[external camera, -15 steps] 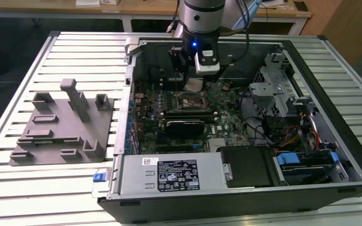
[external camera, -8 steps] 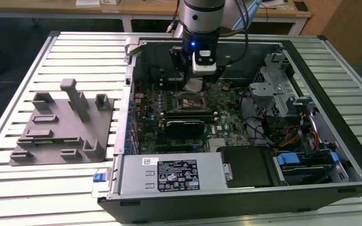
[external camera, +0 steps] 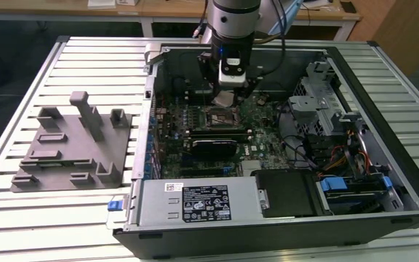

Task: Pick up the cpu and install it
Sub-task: 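Place the cpu into insertion slot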

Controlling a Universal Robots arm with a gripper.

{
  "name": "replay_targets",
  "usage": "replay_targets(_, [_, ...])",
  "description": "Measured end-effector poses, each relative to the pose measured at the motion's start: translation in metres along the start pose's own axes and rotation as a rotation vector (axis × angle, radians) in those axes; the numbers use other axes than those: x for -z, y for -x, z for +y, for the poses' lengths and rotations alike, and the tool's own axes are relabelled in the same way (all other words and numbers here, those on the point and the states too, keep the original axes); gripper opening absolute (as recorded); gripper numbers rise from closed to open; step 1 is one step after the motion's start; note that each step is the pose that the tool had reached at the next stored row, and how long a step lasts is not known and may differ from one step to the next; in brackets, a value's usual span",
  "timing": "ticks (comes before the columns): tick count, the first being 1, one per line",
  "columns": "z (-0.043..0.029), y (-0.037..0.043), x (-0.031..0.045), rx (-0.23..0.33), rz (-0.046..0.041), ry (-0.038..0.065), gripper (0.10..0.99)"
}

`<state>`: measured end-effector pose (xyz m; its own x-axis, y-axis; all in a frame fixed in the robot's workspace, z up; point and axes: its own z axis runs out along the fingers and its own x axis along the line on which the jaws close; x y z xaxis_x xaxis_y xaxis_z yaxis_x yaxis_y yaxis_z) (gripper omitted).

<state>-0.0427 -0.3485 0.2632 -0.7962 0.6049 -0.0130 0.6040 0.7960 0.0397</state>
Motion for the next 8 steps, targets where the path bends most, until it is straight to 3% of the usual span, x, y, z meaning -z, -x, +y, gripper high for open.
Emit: replay_targets(8, [0.0,0.0,-0.0004,-0.109,-0.0044,-0.002,0.541])
